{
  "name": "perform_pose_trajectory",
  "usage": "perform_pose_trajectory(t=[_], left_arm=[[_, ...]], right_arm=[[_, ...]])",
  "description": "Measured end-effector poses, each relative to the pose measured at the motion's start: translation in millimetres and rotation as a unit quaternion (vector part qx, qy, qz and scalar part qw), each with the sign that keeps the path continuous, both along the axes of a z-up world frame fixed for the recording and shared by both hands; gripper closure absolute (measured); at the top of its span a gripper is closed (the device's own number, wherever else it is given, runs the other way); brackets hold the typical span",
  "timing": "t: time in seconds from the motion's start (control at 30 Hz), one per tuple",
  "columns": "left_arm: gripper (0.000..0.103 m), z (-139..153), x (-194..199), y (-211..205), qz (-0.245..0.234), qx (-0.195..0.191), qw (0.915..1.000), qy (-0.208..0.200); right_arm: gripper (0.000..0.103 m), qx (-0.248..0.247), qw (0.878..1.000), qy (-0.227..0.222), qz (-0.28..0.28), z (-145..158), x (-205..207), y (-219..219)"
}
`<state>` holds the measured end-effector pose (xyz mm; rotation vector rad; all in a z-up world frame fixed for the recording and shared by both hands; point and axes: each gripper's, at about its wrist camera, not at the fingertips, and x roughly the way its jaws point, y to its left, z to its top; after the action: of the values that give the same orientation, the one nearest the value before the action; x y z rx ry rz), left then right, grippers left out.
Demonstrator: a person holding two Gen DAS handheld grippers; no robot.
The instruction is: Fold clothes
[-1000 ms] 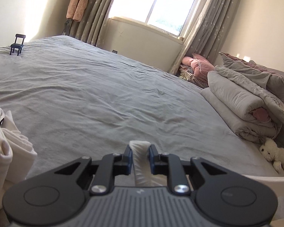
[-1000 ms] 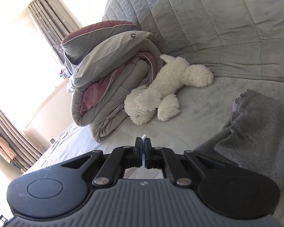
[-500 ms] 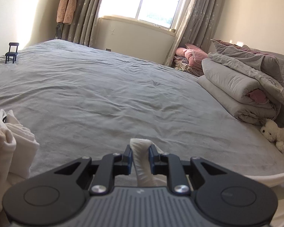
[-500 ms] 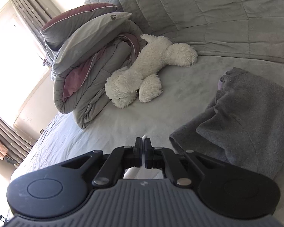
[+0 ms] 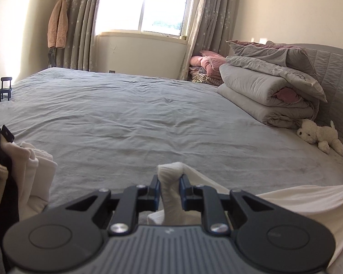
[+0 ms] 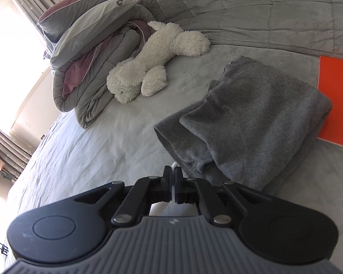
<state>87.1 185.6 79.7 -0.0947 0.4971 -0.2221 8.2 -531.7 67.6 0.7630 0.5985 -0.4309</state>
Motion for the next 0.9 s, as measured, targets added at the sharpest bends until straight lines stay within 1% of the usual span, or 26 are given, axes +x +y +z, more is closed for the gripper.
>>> perform_pose_trajectory(t=[0.17,0.23,0.3,0.37,0.47,0.5,0.57,0.77,0.8,0.83,0.87,0.9], left_arm=[[0.086,-7,-23,3,-0.012,-0.002,0.9998,0.014],[0.086,-8,-28,8,-0.012,-0.015,0.9996,0.02],[0.086,-7,-33,13,-0.01,-0.037,0.9989,0.026],[0.086,-6,-38,19,-0.009,-0.063,0.9975,0.031],[0.088,-5,-46,23,-0.01,-0.094,0.9947,0.042],[0.088,-6,-49,24,-0.011,-0.103,0.9936,0.046],[0.088,-8,-53,24,-0.013,-0.115,0.9917,0.056],[0.087,-19,-60,28,-0.013,-0.13,0.9867,0.096],[0.086,-22,-60,30,-0.012,-0.135,0.9853,0.104],[0.083,-25,-58,32,-0.011,-0.141,0.9828,0.118],[0.072,-28,-56,34,-0.009,-0.147,0.9799,0.135],[0.063,-33,-53,35,-0.004,-0.15,0.976,0.158]], right_arm=[[0.101,-0.018,0.999,0.031,0.029,-7,-11,5],[0.101,-0.014,0.998,0.039,0.036,-11,-13,5],[0.101,-0.008,0.998,0.041,0.037,-13,-17,3],[0.101,0.004,0.999,0.026,0.034,-11,-22,0],[0.101,0.014,0.999,-0.009,0.034,1,-32,-3],[0.101,0.01,0.999,-0.011,0.035,4,-34,-2],[0.101,0.0,0.999,-0.002,0.032,4,-38,-1],[0.101,0.002,1.0,-0.003,0.0,4,-53,-10],[0.101,-0.003,1.0,0.005,-0.001,4,-52,-9],[0.101,-0.013,1.0,0.02,0.002,4,-49,-6],[0.101,-0.023,0.999,0.035,0.005,4,-46,-3],[0.1,-0.044,0.998,0.039,0.022,5,-43,10]])
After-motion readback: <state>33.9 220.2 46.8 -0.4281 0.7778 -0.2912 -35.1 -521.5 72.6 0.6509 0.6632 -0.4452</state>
